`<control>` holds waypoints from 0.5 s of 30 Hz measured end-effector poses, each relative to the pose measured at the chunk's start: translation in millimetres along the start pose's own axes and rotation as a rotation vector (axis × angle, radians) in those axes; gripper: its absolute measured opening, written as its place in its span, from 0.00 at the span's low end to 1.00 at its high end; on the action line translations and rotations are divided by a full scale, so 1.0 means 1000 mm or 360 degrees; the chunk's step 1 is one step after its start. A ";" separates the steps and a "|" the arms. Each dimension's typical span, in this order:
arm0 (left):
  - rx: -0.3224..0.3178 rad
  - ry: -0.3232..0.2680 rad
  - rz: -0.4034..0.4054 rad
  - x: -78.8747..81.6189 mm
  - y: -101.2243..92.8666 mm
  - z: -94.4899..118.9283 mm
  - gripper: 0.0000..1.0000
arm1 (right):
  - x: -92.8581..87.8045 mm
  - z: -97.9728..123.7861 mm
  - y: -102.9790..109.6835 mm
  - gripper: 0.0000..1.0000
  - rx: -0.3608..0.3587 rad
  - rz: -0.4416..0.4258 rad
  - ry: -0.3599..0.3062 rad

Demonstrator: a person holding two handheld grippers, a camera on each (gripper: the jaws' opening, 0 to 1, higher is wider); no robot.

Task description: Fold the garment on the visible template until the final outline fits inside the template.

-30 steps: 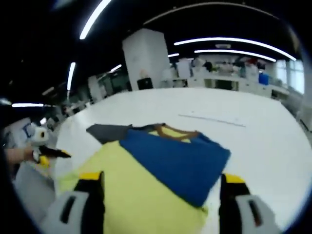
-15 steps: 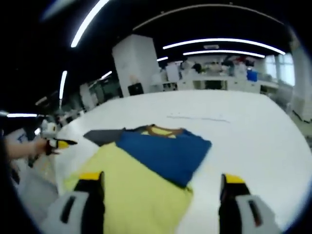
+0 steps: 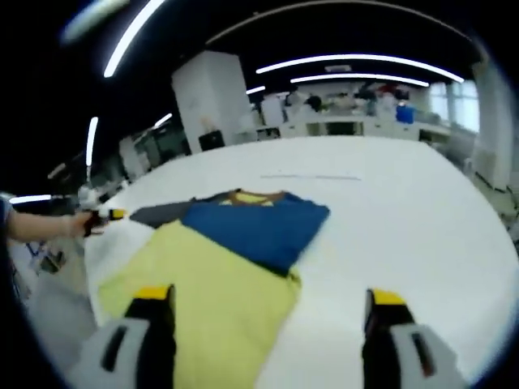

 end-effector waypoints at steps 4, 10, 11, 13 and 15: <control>0.0064 0.0038 -0.0002 0.005 0.016 -0.016 0.52 | -0.006 0.008 -0.009 0.96 -0.0042 -0.0048 0.0010; 0.0094 0.0129 0.0019 -0.003 0.014 -0.028 0.47 | -0.012 0.017 -0.016 0.95 -0.0091 -0.0036 0.0040; 0.0109 0.0149 -0.0011 -0.003 0.018 -0.031 0.45 | -0.013 0.018 -0.017 0.95 -0.0097 -0.0050 0.0035; 0.0112 0.0118 0.0004 0.004 0.024 -0.041 0.44 | -0.013 0.020 -0.019 0.94 -0.0108 -0.0067 0.0026; 0.0133 0.0108 0.0010 0.003 0.019 -0.038 0.41 | -0.014 0.020 -0.019 0.94 -0.0121 -0.0070 0.0024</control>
Point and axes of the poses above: the point that each gripper's makers call its tool centre point, and the gripper's own axes: z roughly backward along the fingers, y roughly to its left, x roughly out of its top, the point moved 4 cm from there along z, roughly backward along the fingers, and after that the axes turned 5 degrees about x, right-handed, at the moved point
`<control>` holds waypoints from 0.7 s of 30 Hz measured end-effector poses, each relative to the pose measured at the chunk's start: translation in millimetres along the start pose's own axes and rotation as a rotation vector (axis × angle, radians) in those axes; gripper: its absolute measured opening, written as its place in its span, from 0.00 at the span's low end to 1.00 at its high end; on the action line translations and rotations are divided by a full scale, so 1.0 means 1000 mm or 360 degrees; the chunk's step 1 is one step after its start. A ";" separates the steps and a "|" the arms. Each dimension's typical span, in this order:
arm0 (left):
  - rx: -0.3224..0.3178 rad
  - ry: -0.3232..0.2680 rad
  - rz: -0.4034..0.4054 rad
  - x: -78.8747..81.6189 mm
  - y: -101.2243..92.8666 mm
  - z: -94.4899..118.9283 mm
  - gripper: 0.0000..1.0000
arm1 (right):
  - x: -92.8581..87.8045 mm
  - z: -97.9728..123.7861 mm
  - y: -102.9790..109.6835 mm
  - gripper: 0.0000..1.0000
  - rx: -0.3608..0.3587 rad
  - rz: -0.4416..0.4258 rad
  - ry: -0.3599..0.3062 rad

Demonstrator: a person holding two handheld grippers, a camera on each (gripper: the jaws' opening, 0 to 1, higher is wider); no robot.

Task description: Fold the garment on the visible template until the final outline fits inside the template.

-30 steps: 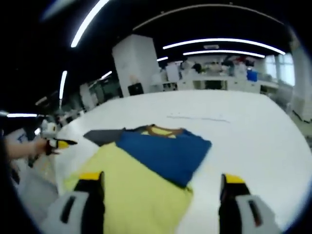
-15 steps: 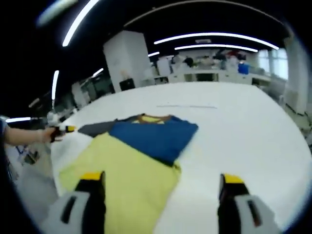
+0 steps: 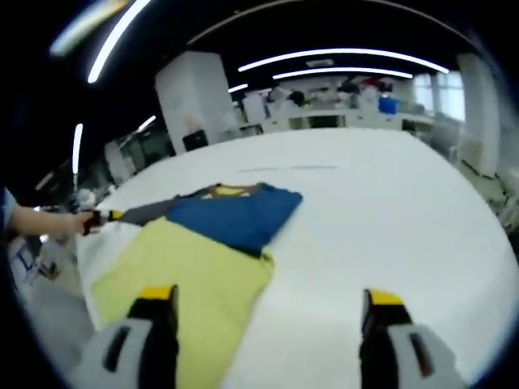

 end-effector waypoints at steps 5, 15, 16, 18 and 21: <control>0.0143 0.0040 -0.0295 -0.008 0.009 0.004 0.14 | -0.003 0.001 0.000 0.93 -0.0010 -0.0019 0.0001; 0.0172 0.0064 -0.0066 -0.007 0.024 -0.002 0.00 | -0.011 0.002 0.006 0.92 0.0006 -0.0040 0.0011; 0.0171 0.0069 -0.0051 -0.005 0.031 -0.006 0.00 | -0.011 0.002 0.006 0.92 0.0009 -0.0041 0.0009; 0.0160 0.0081 -0.0036 -0.005 0.035 -0.007 0.00 | -0.011 0.002 0.007 0.91 0.0015 -0.0051 0.0003; 0.0155 0.0094 -0.0022 -0.005 0.040 -0.006 0.00 | -0.014 0.001 0.007 0.91 0.0013 -0.0046 0.0015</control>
Point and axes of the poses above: the point that each gripper's makers call its tool centre point, and the gripper's own axes: z roughly backward along the fingers, y roughly to its left, x roughly out of its top, the point moved 4 cm from there along z, roughly backward along the fingers, and after that the axes turned 5 degrees about x, right-handed, at the moved point
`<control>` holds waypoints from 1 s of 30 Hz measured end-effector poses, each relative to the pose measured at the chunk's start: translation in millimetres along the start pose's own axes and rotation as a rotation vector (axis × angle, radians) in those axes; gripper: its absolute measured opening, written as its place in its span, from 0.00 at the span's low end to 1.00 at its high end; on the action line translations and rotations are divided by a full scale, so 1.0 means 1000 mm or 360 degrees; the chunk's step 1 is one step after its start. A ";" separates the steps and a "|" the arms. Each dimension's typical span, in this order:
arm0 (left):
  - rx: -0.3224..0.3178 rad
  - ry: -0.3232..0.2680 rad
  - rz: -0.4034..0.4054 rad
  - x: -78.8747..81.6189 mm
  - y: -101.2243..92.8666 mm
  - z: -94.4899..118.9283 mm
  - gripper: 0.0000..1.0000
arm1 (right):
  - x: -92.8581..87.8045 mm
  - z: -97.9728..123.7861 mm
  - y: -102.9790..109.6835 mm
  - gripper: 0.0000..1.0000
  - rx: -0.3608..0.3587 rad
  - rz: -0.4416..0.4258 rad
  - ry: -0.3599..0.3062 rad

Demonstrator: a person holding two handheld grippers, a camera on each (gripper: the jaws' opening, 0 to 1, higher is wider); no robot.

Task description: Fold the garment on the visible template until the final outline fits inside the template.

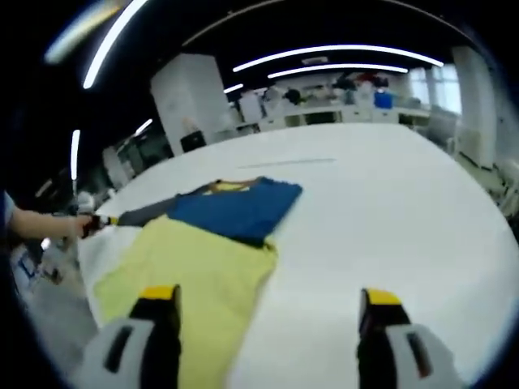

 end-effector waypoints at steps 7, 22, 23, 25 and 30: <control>-0.0094 -0.0125 0.0033 0.013 -0.023 0.031 0.00 | 0.001 -0.001 0.004 0.90 0.0027 -0.0014 -0.0027; -0.0790 -0.0274 -0.0079 0.055 -0.182 0.093 0.00 | 0.006 -0.007 0.020 0.88 0.0094 -0.0037 -0.0121; -0.0819 -0.0269 -0.0085 0.055 -0.193 0.096 0.00 | 0.006 -0.007 0.020 0.88 0.0100 -0.0044 -0.0126; -0.0896 -0.0268 -0.0129 0.058 -0.202 0.095 0.00 | 0.006 -0.006 0.021 0.88 0.0101 -0.0042 -0.0139; -0.1012 -0.0248 -0.0134 0.054 -0.265 0.106 0.00 | 0.002 -0.001 0.021 0.88 0.0099 -0.0047 -0.0133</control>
Point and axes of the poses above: the point that each gripper's makers call its tool centre point, and the gripper's own axes: z roughly backward along the fingers, y roughly to its left, x roughly out of its top, the point moved 4 cm from there along z, roughly backward along the fingers, and after that the axes turned 5 degrees about x, right-handed, at the moved point
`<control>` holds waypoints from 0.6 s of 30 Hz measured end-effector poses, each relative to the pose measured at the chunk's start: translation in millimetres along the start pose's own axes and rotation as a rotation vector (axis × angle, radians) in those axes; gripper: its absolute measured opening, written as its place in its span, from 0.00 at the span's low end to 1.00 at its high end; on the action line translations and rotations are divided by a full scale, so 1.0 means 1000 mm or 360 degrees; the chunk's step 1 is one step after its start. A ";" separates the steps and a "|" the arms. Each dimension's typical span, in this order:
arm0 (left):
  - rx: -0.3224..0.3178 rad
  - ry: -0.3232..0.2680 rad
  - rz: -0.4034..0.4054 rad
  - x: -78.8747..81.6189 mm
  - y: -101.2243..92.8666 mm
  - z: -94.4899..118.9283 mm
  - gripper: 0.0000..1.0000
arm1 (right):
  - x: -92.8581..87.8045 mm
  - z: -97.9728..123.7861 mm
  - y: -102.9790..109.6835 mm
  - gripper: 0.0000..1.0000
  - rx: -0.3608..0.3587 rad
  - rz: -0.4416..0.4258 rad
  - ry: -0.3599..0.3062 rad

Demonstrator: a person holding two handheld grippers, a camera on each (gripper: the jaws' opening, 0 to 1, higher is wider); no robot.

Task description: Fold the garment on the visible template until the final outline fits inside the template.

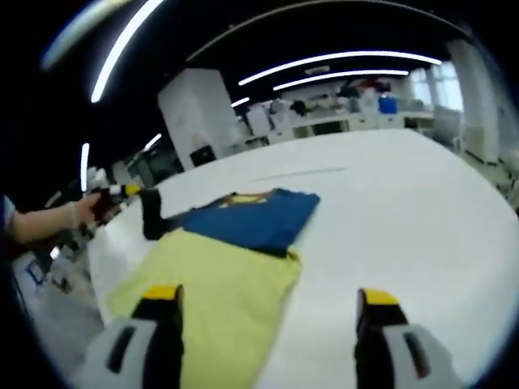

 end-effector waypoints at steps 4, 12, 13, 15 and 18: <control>-0.0096 0.0023 -0.0007 -0.004 -0.028 -0.021 0.00 | -0.001 0.004 -0.002 0.88 -0.0001 -0.0022 -0.0017; -0.0257 0.0056 0.0043 -0.005 -0.075 -0.062 0.00 | -0.006 0.008 0.000 0.89 -0.0017 -0.0036 -0.0014; -0.0303 0.0069 0.0058 -0.006 -0.081 -0.065 0.00 | -0.006 0.008 0.000 0.89 -0.0018 -0.0035 -0.0014; -0.0349 0.0069 0.0040 -0.009 -0.090 -0.070 0.00 | -0.006 0.007 0.001 0.89 -0.0016 -0.0030 -0.0013; -0.0378 0.0104 0.0042 -0.013 -0.096 -0.086 0.00 | -0.005 0.006 0.001 0.90 -0.0010 -0.0023 -0.0017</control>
Point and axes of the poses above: the point that each gripper's makers call its tool centre point, and the gripper's own axes: z roughly backward along the fingers, y roughly to its left, x roughly out of its top, the point moved 4 cm from there along z, roughly backward along the fingers, and after that the axes turned 5 degrees about x, right-handed, at the moved point
